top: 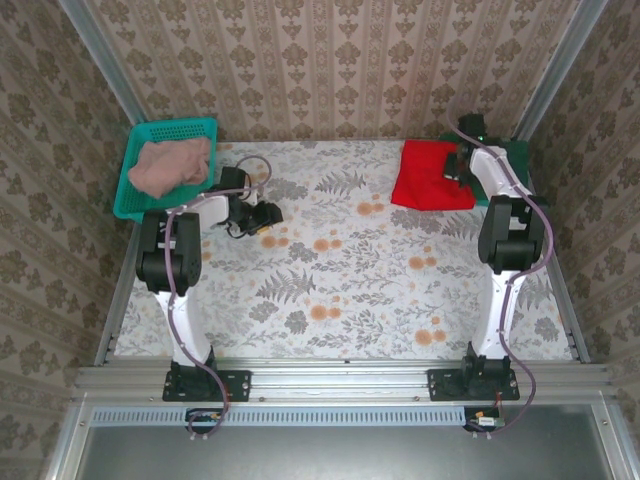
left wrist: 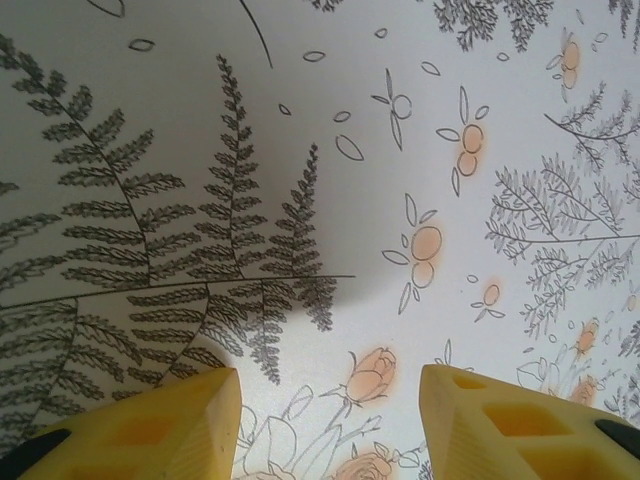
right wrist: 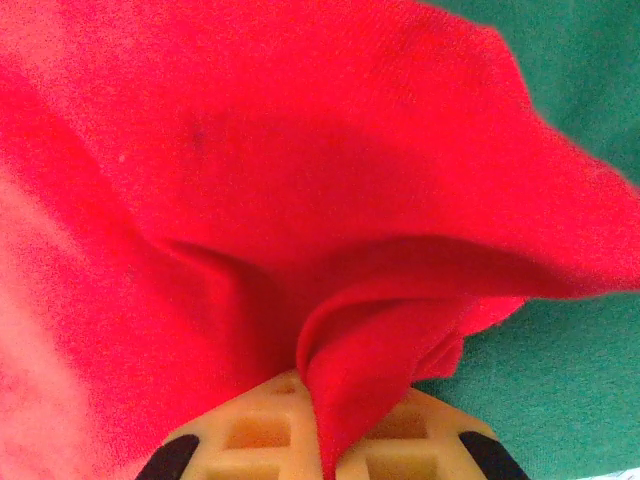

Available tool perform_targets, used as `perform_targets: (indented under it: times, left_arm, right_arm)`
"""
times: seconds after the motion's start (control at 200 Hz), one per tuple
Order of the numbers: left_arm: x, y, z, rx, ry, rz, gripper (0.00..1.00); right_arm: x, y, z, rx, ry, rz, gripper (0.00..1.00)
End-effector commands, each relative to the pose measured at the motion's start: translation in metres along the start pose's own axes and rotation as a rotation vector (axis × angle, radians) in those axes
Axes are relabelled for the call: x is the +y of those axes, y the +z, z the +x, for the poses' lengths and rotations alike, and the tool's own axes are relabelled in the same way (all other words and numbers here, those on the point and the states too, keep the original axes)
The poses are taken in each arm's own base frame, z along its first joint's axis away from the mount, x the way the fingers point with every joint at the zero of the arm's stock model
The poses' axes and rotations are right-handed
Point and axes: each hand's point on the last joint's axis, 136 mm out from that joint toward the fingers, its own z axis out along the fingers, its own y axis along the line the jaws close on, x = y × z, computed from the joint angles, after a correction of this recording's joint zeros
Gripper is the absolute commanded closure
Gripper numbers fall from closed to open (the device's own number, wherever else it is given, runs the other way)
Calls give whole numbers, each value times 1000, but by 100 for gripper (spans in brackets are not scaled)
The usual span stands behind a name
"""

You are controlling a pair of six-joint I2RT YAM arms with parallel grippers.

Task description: Fold and stack the t-shirts

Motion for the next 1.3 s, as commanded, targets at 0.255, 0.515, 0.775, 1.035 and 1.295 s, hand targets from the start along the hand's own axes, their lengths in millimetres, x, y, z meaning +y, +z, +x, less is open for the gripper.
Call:
perform_targets:
  times: [0.255, 0.515, 0.775, 1.035, 1.295]
  left_arm:
    - [-184, 32, -52, -168, 238, 345, 41]
    - [-290, 125, -48, -138, 252, 534, 29]
    - [-305, 186, -26, -140, 217, 493, 22]
    - [-300, 209, -10, -91, 191, 491, 36]
    - [-317, 199, 19, 23, 253, 583, 74]
  right_arm:
    - [-5, -23, -9, -20, 89, -44, 100]
    - [4, -20, -1, 4, 103, -98, 100]
    - [7, -18, 9, 18, 101, -132, 100]
    - [9, -20, 15, 20, 110, -167, 100]
    - [10, -24, 21, 31, 114, -191, 100]
